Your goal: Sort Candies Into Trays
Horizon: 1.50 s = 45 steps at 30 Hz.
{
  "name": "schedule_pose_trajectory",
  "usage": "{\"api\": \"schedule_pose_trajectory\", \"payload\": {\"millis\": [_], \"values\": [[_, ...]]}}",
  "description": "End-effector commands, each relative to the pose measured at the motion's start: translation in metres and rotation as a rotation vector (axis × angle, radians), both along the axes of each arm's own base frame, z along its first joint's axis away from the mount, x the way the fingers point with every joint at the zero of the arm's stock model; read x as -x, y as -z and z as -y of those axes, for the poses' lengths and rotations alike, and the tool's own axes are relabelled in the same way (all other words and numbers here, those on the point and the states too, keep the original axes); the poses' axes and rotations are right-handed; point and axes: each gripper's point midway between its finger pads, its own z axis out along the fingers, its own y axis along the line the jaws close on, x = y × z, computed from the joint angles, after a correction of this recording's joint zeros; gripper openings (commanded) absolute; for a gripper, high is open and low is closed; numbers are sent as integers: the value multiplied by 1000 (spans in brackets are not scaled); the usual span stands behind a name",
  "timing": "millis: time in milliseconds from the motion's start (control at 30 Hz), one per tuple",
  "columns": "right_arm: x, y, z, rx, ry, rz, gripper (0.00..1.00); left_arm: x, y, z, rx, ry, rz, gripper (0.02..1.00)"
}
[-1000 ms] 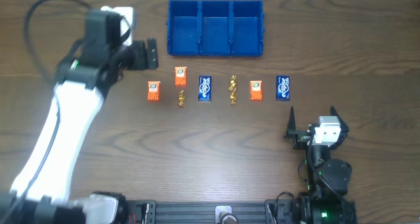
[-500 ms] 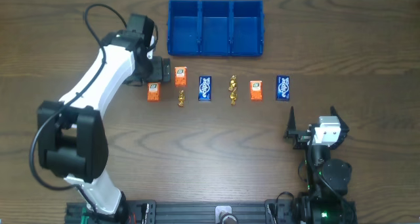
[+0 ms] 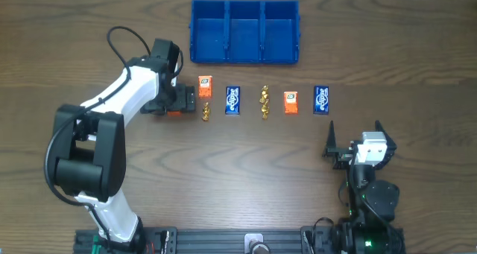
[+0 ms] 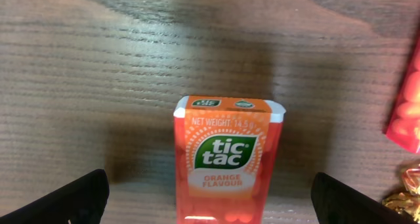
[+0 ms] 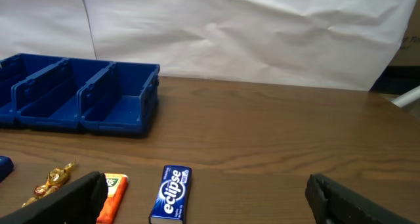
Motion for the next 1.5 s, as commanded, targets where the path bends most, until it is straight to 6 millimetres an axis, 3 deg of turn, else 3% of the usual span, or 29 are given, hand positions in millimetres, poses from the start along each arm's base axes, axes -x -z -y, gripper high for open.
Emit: {"api": "schedule_pose_trajectory", "payload": {"millis": [33, 500, 733, 833, 900, 1033, 1100, 1167, 1300, 1433, 1500], "values": [[0, 1, 0, 8, -2, -1, 1000, -1, 8, 1, -12, 14, -4, 976], [0, 1, 0, 8, -2, 0, 1000, -5, 16, 1, -33, 32, 4, 785], [0, 1, 0, 8, -2, 0, 1000, -7, 17, 2, -28, 29, 11, 507], [0, 1, 0, 8, -2, -1, 1000, -7, 17, 2, -28, 25, 11, 329], [0, 1, 0, 8, -2, 0, 1000, -8, 17, 2, -26, 14, 12, 270], [0, 1, 0, 8, -2, -1, 1000, -11, 9, 3, -20, -23, 17, 244], [0, 1, 0, 8, -2, -1, 1000, -17, -7, 5, -17, -54, 26, 242], [0, 1, 0, 8, -2, -1, 1000, -32, -37, 9, -21, -84, 70, 240], [0, 1, 0, 8, -2, 0, 1000, -69, -118, 28, -56, -115, 216, 215], [0, 1, 0, 8, -2, 0, 1000, -114, -208, 63, -6, -88, 416, 215], [0, 1, 0, 8, -2, 0, 1000, -132, -233, 72, 18, -84, 472, 218]]}}
